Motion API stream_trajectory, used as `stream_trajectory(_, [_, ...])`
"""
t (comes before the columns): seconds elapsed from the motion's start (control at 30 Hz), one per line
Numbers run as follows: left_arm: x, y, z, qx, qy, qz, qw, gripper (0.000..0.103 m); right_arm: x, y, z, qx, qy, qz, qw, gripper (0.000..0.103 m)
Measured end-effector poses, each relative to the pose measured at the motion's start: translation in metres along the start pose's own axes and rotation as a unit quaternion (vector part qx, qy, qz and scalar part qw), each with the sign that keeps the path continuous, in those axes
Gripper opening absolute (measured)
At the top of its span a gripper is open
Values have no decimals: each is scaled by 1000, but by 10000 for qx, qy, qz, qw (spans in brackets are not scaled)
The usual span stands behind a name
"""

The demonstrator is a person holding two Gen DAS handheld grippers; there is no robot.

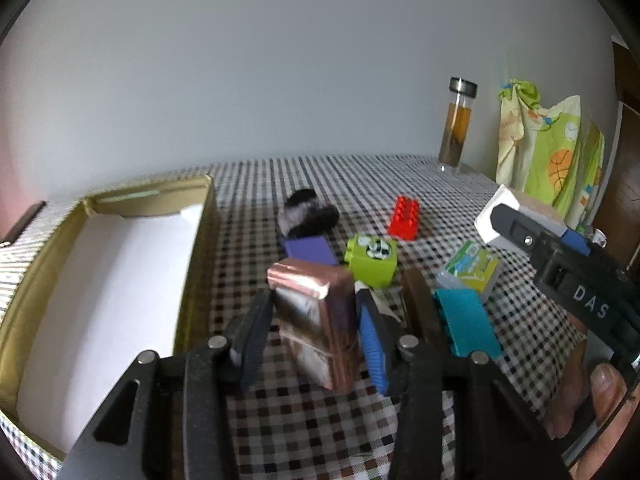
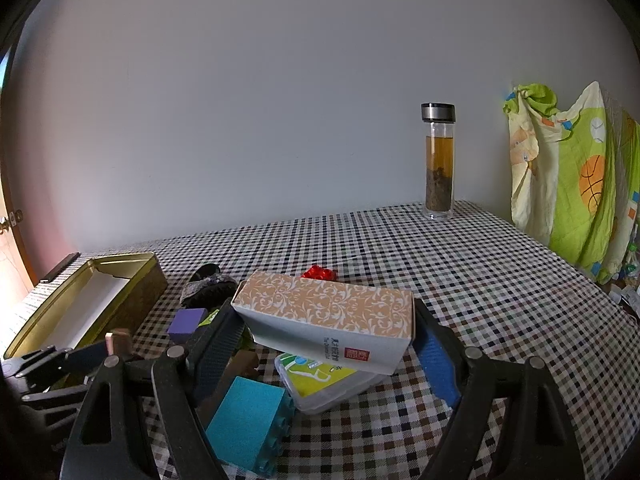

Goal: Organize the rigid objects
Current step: 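Close the left tool on the copper photo frame while the right tool holds the box, then lift the photo frame with the left tool and carry both objects toward the gold tin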

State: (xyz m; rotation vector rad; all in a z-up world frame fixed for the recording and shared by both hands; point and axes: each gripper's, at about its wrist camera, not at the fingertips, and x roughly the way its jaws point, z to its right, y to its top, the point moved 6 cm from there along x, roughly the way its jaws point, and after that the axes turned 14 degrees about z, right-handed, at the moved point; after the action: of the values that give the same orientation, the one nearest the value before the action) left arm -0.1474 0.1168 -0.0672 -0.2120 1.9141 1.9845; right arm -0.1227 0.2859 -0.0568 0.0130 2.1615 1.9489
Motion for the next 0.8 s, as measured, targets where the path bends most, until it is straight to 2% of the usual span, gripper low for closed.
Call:
stream_trajectory(0.07, [-3, 1, 0, 57, 19, 79, 10000, 17, -2, 1, -1, -19, 37, 52, 10000, 84])
stream_trajectory(0.37, [-3, 1, -4, 1, -31, 41, 10000, 17, -6, 3, -5, -123, 88, 164, 9998, 84])
stream_trajectory(0.5, [5, -5, -5, -41, -48, -215, 9997, 20, -6, 3, -6, -110, 132, 149, 9997, 84])
stream_trajectory(0.53, [6, -6, -5, -71, -53, -260, 9996, 17, -6, 3, -6, -119, 147, 137, 9997, 84])
stream_trajectory(0.8, [-3, -1, -5, -78, 11, 42, 10000, 17, -8, 2, -9, -131, 148, 183, 9996, 84])
